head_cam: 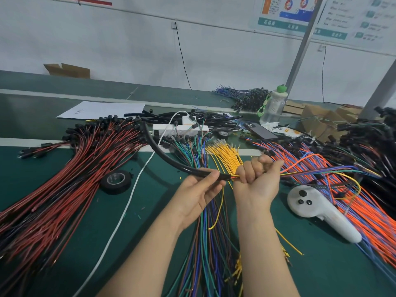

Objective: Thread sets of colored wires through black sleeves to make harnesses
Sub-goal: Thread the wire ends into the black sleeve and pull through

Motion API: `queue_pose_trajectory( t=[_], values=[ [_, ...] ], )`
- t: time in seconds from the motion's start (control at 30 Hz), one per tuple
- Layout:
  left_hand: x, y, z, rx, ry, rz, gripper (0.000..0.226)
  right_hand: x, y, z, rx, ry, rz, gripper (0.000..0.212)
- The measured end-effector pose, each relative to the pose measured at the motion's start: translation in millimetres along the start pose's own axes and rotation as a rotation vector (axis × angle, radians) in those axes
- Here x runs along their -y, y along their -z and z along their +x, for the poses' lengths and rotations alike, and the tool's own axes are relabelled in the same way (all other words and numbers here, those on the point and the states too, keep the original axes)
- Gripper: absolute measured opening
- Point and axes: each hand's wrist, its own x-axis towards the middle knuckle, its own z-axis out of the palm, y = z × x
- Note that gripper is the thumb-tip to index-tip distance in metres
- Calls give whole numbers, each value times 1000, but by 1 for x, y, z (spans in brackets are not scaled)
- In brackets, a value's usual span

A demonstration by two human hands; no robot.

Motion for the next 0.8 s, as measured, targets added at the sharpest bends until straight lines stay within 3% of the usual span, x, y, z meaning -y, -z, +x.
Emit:
queue_pose_trajectory(
  t=[0.2,0.4,0.63,0.8],
  values=[
    [-1,1,-1,1,78,-77,8,2,0,2,25,-56,12,50],
    [-6,4,-3,4,174,-93,21,7,1,3,125,-141,-5,49],
    [-12,3,-7,24,289,-148,14,9,-2,2,212,-221,17,47],
    [-11,0,-6,-7,226,-173,14,8,-5,-1,225,-93,-77,50]
  ],
)
